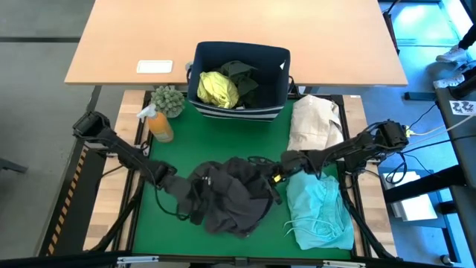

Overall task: Fold laundry
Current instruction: Fold the black shorts

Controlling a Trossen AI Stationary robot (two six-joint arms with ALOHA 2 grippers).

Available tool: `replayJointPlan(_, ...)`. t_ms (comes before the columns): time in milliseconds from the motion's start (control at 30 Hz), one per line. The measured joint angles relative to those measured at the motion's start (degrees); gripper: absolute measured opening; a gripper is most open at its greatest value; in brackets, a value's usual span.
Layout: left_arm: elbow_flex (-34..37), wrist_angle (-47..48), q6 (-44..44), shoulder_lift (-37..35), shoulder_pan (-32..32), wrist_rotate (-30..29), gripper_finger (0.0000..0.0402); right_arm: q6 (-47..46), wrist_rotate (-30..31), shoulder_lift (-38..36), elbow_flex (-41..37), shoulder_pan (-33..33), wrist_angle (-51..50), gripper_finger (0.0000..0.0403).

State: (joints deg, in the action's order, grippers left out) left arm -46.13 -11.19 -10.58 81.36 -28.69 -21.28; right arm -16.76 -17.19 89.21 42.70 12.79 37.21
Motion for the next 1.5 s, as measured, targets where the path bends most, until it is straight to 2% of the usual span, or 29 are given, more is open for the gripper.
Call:
replayJointPlan(133, 0.0, 6.9, -5.0, 0.0, 1.9, -5.6, 0.0131, 1.7, 0.0, 0.0, 0.9, 0.9, -0.3, 0.0294)
replayJointPlan(267, 0.0, 15.7, -11.8, 0.0, 3.3, -4.6, 0.0131, 2.6, 0.2, -1.2, 1.8, 1.1, -6.3, 0.0294)
replayJointPlan(333, 0.0, 19.9, -15.3, 0.0, 3.5, -3.9, 0.0131, 4.5, 3.4, -2.6, 3.5, 1.0, -14.2, 0.0294)
replayJointPlan(533, 0.0, 30.3, -23.7, 0.0, 3.4, -1.7, 0.0131, 8.9, 16.5, -4.6, 9.7, 2.0, -47.3, 0.0294)
replayJointPlan(600, 0.0, 32.5, -26.1, 0.0, 3.4, -1.2, 0.0131, 8.0, 19.4, -4.6, 10.0, 3.0, -54.0, 0.0294)
replayJointPlan(700, 0.0, 35.7, -29.6, 0.0, 3.4, -0.7, 0.0131, 4.7, 20.2, -4.6, 10.0, 4.5, -60.2, 0.0294)
replayJointPlan(833, 0.0, 39.2, -34.1, 0.0, 3.5, -0.7, 0.0131, 0.7, 20.1, -4.6, 8.3, 5.8, -59.3, 0.0294)
replayJointPlan(967, 0.0, 42.0, -37.2, 0.0, 3.5, -0.7, 0.0131, 0.9, 19.6, -3.8, 6.4, 5.6, -52.3, 0.0294)
replayJointPlan(1133, 0.0, 43.5, -37.0, 0.0, 3.7, -0.8, 0.0131, 5.1, 17.4, -0.3, 5.6, 4.3, -41.6, 0.0294)
replayJointPlan(1233, -0.5, 43.9, -34.1, 0.0, 4.7, -0.9, 0.0131, 8.8, 15.3, 2.5, 5.7, 3.2, -35.3, 0.0288)
replayJointPlan(1333, -3.2, 43.5, -31.6, 0.0, 5.7, -1.8, 0.0131, 12.5, 14.1, 4.9, 5.8, 2.7, -30.6, 0.0249)
replayJointPlan(1500, -8.7, 43.1, -24.9, 0.0, 5.1, -6.9, 0.0131, 15.6, 12.9, 5.9, 7.4, 2.0, -31.4, 0.0114)
